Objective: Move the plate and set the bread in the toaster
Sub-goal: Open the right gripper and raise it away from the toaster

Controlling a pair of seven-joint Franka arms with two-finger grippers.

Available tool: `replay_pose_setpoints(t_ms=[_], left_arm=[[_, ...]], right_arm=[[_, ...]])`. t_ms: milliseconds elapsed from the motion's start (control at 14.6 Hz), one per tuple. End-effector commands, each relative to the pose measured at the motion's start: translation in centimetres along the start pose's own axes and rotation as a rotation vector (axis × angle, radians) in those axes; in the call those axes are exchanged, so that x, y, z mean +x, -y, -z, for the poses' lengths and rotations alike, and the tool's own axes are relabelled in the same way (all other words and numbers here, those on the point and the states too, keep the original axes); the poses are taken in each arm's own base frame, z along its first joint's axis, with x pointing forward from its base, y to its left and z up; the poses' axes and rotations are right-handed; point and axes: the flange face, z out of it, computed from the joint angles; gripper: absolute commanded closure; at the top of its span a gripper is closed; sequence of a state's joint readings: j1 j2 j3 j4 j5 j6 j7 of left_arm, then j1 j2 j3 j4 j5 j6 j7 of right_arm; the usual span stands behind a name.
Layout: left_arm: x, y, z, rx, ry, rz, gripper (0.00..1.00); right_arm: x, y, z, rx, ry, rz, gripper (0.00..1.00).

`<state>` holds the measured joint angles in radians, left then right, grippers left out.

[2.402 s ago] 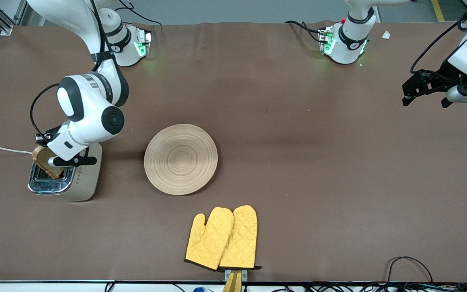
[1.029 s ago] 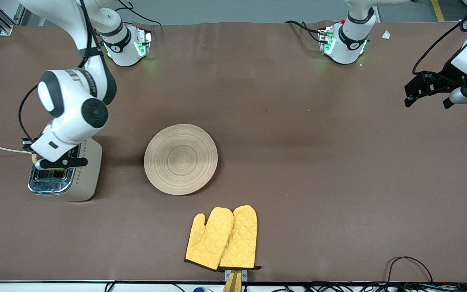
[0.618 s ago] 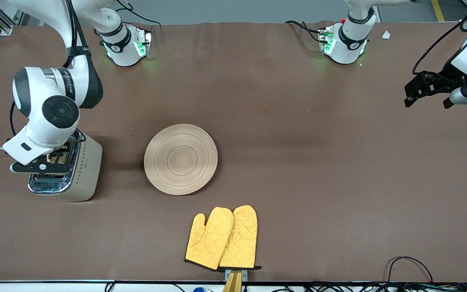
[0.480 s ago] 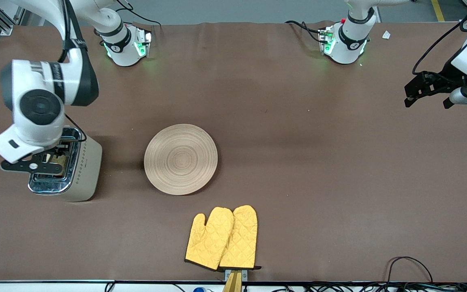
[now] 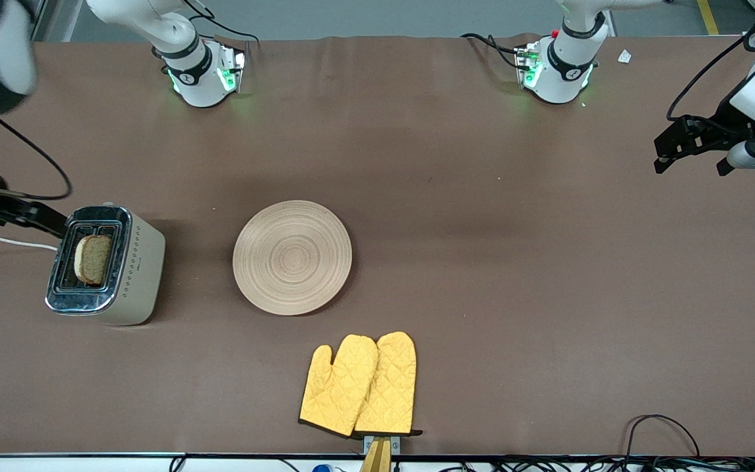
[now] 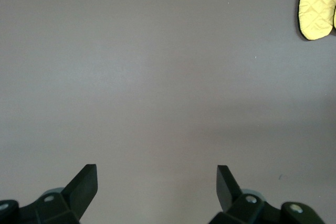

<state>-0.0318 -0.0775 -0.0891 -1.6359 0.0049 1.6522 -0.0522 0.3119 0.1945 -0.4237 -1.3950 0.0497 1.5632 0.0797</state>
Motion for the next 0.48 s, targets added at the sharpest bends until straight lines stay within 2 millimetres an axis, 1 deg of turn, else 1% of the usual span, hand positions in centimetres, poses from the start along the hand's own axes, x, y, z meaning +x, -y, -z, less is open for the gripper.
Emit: replay_pose_setpoints(t_ms=[0, 69, 137, 275, 412], left_arm=[[0.3, 0.1, 0.3, -0.015, -0.007, -0.005, 0.0], [0.3, 0.1, 0.3, -0.015, -0.005, -0.005, 0.0], [0.3, 0.2, 0.3, -0.015, -0.005, -0.005, 0.0], [0.4, 0.7, 0.1, -0.014, -0.002, 0.004, 0.0], [0.4, 0.7, 0.1, -0.015, -0.002, 0.005, 0.0]], right_arm=[[-1.6, -4.2, 1.3, 0.112, 0.027, 0.042, 0.0], [-2.2, -4.5, 1.5, 0.122, 0.027, 0.039, 0.0], [-2.3, -4.4, 1.5, 0.122, 0.029, 0.044, 0.0], [-2.3, -3.6, 1.7, 0.121, 0.026, 0.069, 0.0], [-2.3, -2.8, 1.7, 0.114, 0.027, 0.078, 0.0]])
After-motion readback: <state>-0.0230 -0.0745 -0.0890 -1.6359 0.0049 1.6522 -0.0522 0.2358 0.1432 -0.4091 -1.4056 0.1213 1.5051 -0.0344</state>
